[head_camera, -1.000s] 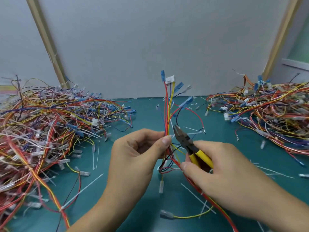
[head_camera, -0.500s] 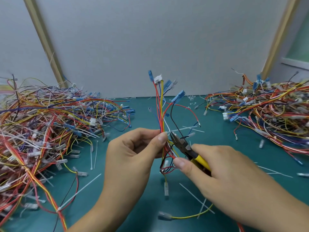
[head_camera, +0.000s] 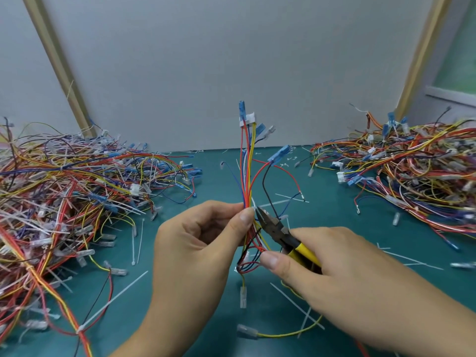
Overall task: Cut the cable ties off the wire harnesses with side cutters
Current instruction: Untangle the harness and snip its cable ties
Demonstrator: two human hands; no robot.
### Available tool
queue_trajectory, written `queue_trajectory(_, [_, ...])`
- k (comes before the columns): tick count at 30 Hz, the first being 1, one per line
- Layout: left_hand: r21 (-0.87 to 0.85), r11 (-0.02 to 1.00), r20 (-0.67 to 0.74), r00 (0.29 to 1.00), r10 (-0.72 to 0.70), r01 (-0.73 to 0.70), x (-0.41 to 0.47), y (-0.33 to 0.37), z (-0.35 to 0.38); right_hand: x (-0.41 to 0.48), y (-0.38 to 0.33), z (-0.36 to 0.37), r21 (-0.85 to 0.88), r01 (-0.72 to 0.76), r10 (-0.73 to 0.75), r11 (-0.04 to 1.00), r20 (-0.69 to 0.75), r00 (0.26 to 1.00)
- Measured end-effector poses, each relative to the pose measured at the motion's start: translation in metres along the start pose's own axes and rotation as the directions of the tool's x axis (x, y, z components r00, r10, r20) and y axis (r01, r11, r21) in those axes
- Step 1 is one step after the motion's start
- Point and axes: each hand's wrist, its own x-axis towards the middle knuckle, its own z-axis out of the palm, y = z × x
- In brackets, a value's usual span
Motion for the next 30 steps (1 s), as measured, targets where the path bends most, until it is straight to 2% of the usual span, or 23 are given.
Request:
queue_trajectory(15, [-0.078, 0.994, 0.024, 0.997, -0.078, 0.079, -0.001, -0.002, 0.004, -0.001, -0.008, 0.002, -0.032, 0.001, -0.003, 0.999, -0.040, 0.999])
queue_trajectory(30, [-0.014, 0.996, -0.016, 0.996, -0.091, 0.090, -0.004, -0.007, 0.010, 0.001, -0.010, 0.010, -0.075, -0.063, 0.058, 0.995, -0.070, 0.996])
